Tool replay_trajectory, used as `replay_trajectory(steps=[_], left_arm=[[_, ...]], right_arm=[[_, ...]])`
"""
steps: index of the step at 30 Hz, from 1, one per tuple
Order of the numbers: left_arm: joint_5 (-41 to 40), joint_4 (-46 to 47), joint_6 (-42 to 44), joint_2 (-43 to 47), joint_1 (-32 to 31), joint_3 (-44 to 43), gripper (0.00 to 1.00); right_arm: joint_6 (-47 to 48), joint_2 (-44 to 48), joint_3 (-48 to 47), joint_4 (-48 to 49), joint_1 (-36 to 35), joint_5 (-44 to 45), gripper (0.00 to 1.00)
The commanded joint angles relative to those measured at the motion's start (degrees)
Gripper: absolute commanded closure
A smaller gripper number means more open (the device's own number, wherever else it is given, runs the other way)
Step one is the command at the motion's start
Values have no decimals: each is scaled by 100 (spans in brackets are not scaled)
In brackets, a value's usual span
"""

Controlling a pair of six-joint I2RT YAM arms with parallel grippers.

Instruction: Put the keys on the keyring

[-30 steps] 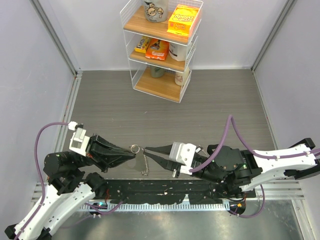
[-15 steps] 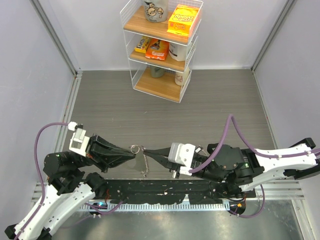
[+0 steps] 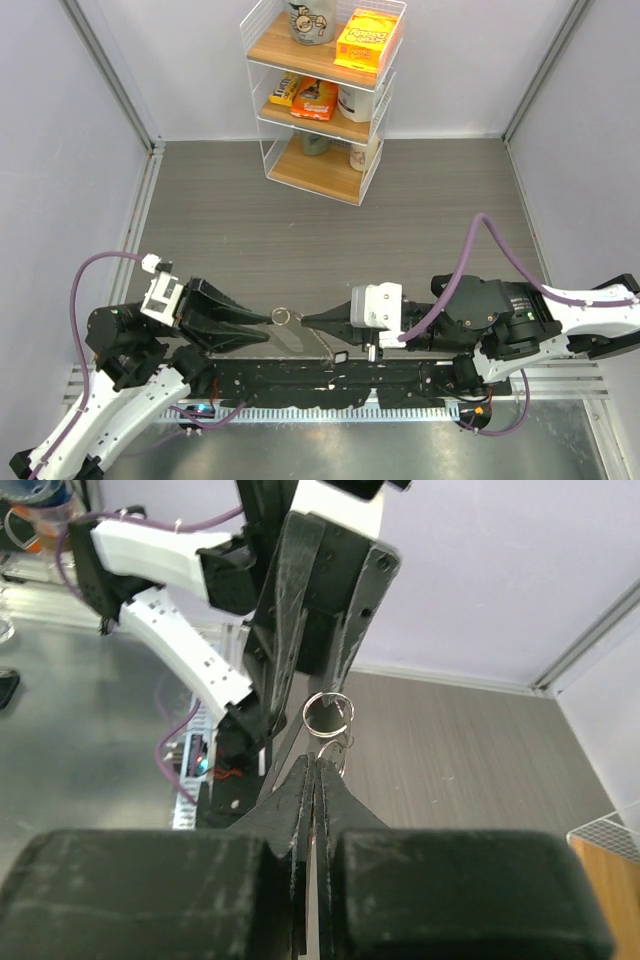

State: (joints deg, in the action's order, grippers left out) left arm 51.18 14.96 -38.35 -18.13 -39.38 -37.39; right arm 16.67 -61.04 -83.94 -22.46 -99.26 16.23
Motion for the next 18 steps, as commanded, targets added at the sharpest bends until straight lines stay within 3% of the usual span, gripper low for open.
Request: replay_trajectory(steps=[1,11,18], left_arm=[[261,429,12,-6,-18,-146,67],[331,-151,442,-471,-18,-1094,60],[735,427,83,-920,-18,-1429,54]], right_arm=[[-409,118,-237,-320,12,-576,95],[-1076,75,-623,-1023,91,-1086,95],[-1569,-163,-1036,-1384,346,-1534,95]])
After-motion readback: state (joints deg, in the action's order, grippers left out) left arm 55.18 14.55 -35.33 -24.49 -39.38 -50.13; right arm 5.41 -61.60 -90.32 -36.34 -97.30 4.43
